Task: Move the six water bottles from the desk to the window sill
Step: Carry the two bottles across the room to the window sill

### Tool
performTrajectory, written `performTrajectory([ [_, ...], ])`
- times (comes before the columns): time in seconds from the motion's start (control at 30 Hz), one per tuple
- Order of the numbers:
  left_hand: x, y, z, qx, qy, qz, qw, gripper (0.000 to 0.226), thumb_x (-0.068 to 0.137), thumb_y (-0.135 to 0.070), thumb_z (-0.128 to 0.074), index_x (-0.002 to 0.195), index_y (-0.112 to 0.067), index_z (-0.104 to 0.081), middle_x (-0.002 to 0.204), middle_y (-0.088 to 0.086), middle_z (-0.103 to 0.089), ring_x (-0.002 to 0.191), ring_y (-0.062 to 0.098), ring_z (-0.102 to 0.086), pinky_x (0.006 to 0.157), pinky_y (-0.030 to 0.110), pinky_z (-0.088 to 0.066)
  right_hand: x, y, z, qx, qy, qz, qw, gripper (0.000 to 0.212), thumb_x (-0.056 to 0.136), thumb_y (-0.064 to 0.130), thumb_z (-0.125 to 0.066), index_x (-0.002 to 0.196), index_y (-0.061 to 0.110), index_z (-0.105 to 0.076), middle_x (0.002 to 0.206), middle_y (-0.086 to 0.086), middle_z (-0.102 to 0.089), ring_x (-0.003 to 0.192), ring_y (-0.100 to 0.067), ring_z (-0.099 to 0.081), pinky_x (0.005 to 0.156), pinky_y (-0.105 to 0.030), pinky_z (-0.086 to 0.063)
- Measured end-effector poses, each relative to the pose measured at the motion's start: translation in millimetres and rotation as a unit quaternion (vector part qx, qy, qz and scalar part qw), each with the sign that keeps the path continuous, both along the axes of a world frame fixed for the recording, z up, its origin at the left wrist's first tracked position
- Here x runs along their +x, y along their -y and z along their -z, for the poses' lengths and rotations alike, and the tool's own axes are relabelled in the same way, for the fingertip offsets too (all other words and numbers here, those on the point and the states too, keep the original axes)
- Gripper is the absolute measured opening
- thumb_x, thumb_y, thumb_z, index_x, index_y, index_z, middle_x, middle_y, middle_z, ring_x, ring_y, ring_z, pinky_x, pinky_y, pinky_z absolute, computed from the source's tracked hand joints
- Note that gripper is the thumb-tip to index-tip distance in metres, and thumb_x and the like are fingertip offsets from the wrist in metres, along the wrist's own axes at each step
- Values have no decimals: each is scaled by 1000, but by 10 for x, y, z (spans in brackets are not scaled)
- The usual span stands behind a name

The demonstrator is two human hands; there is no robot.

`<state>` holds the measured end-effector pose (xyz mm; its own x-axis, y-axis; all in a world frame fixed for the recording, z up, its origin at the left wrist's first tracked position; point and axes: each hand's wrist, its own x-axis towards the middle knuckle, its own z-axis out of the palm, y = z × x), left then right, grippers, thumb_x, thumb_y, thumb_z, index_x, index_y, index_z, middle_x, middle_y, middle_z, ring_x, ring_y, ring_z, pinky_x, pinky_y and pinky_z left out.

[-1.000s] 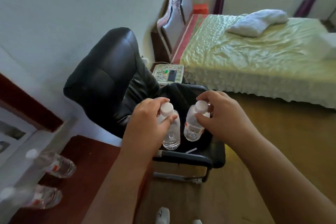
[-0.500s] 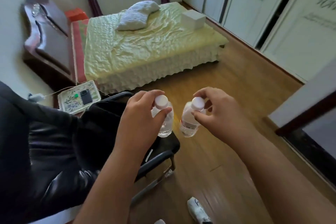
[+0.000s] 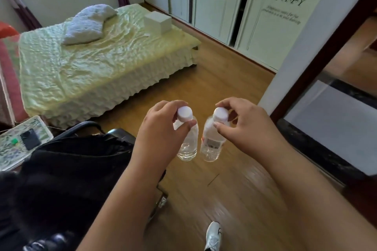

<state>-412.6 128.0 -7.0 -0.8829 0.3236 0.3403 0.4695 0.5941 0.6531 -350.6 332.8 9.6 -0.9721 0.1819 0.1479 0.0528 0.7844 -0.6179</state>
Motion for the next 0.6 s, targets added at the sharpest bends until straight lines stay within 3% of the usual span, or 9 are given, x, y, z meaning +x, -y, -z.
performTrajectory([
  [0.6, -307, -1005, -88, -9, -23, -13, 1000, 37, 78, -46, -78, 111, -42, -61, 96, -26, -56, 89, 0, -56, 79, 29, -51, -343, -1054, -29, -17, -23, -13, 999, 37, 83, 35, -75, 117, 34, -60, 107, 19, -59, 93, -1, -59, 80, -29, -58],
])
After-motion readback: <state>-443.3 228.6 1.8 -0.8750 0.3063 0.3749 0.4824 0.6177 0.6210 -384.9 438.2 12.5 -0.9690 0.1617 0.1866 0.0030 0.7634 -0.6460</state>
